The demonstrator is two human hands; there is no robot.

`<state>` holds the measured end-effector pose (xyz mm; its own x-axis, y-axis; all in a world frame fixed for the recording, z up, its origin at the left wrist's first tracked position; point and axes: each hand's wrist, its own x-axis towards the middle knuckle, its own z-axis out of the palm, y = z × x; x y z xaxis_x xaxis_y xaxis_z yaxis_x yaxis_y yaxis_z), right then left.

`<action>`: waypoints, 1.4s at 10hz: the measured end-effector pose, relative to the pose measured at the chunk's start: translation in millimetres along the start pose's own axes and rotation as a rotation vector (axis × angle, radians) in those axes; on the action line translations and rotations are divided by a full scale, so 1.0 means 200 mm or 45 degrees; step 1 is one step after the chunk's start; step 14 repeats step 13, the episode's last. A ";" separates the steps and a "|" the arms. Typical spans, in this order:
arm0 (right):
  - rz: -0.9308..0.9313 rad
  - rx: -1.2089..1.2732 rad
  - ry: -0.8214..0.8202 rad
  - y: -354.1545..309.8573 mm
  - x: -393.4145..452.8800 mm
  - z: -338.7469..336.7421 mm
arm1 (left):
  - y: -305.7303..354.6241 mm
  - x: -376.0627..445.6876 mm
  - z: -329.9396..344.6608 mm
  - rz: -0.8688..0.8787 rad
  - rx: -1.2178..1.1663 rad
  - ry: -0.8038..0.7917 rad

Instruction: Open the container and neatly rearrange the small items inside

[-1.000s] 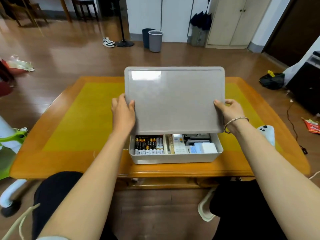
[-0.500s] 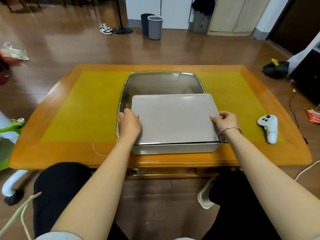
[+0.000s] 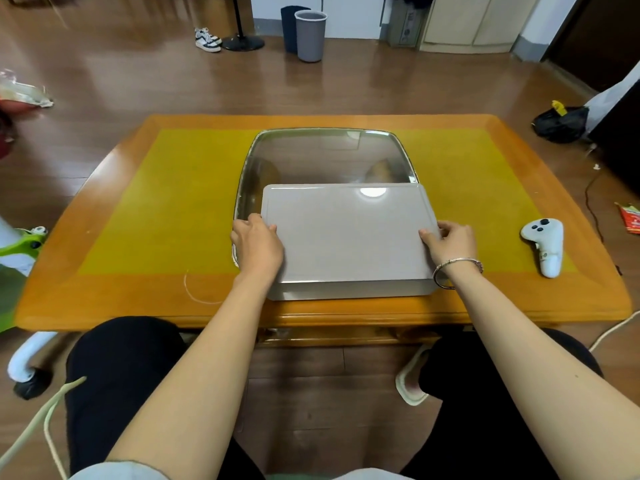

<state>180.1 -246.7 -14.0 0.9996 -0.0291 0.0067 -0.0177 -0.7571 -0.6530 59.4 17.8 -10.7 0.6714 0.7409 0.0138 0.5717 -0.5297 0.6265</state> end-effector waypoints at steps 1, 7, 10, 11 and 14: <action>-0.008 -0.100 0.001 0.01 -0.04 0.04 | -0.02 -0.02 0.02 -0.005 0.114 -0.012; -0.076 -0.125 0.181 -0.11 0.23 0.16 | 0.12 0.30 0.15 0.221 0.256 -0.077; -0.125 -0.170 0.193 -0.14 0.40 0.20 | 0.19 0.42 0.19 0.198 0.244 -0.087; -0.091 -0.113 0.126 -0.14 0.39 0.17 | 0.17 0.41 0.17 0.188 0.254 -0.121; -0.119 0.248 0.064 -0.19 0.34 -0.12 | 0.06 0.51 -0.01 0.229 -0.112 -0.292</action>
